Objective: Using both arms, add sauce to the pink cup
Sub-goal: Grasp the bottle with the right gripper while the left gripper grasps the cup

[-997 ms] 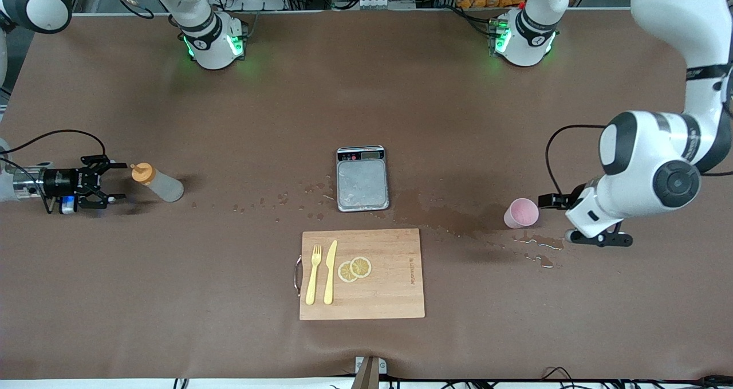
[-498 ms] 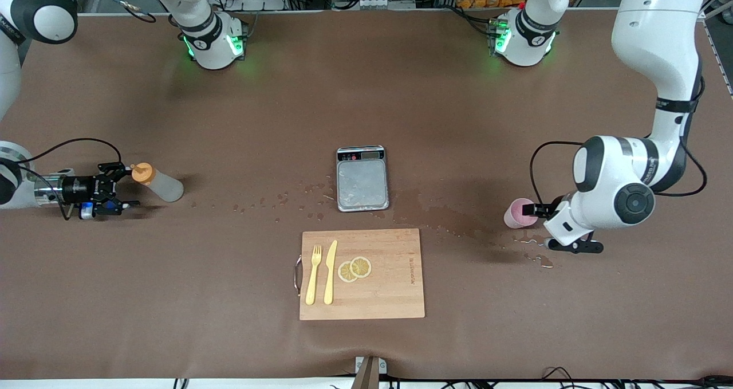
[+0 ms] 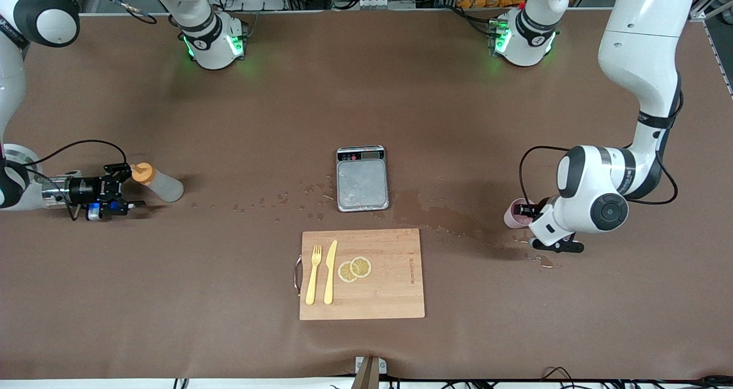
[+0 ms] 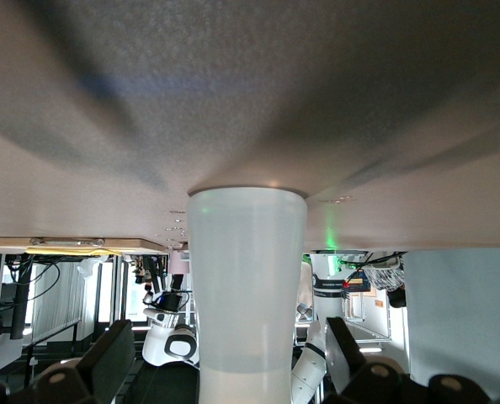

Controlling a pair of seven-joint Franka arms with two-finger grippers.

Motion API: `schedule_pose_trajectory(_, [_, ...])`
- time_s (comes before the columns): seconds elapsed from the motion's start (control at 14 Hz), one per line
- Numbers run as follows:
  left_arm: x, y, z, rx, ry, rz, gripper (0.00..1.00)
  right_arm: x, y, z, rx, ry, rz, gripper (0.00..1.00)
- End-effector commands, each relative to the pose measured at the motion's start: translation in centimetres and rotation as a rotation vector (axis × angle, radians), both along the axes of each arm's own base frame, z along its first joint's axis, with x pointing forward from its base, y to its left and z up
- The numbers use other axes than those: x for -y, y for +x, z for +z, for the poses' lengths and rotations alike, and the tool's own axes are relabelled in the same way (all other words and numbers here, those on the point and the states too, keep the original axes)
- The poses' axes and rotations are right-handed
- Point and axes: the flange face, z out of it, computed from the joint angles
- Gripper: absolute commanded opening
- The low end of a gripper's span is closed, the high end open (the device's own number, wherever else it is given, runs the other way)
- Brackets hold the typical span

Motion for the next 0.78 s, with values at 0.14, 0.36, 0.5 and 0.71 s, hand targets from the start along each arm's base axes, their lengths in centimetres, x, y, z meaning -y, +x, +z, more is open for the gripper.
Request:
schedule_pose_trajectory(0.14, [1.6,0.1,0.8,0.023,0.015,-0.016,0.00,-2.1,0.6,-0.1,0.017,0.052,0.051,1.00])
schedule_pose_trajectory(0.36, [1.8,0.5,3.2,0.059,0.009,-0.014,0.00,-2.7,0.6,-0.3,0.012,0.055,0.062,1.00])
schedule_pose_trajectory(0.5, [2.7,0.4,5.6,0.085,0.004,0.022,0.00,-4.0,0.5,-0.8,0.037,0.069,0.095,1.00])
schedule_pose_trajectory(0.71, [7.4,-0.7,8.2,0.083,-0.010,0.094,0.00,-4.6,0.7,-0.9,0.042,0.069,0.104,1.00])
